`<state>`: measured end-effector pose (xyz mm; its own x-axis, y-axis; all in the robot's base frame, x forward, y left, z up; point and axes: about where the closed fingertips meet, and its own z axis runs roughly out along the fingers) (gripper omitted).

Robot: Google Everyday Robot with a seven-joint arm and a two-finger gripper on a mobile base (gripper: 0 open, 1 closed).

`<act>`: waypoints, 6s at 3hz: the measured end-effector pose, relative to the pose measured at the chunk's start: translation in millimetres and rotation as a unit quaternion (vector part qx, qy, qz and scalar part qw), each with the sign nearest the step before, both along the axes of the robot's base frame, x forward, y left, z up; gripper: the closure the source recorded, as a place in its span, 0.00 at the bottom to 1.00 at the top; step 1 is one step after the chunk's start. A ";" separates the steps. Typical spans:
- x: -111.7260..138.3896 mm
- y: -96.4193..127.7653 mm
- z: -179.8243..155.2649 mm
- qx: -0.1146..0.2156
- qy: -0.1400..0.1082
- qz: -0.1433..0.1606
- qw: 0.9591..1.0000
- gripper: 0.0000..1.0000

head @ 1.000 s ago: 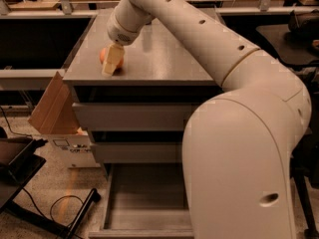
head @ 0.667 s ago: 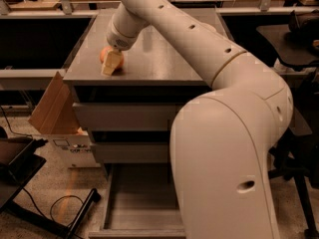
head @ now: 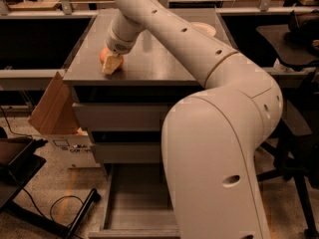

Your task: Place orange into bottom drawer

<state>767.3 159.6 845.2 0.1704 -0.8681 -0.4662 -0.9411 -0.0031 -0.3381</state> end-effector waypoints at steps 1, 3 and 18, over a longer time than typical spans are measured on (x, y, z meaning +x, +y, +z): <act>0.0 0.0 1.8 0.000 0.000 0.000 1.000 0.95; -21.8 -8.9 44.2 0.033 -0.037 0.032 0.998 1.00; -198.4 -121.2 -367.4 0.186 0.087 -0.203 0.957 1.00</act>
Offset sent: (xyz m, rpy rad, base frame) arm -0.0032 -0.0047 0.0149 0.0438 -0.0119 0.0244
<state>568.9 38.4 477.8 -0.2539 -0.6148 -0.7467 -0.8815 0.4648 -0.0830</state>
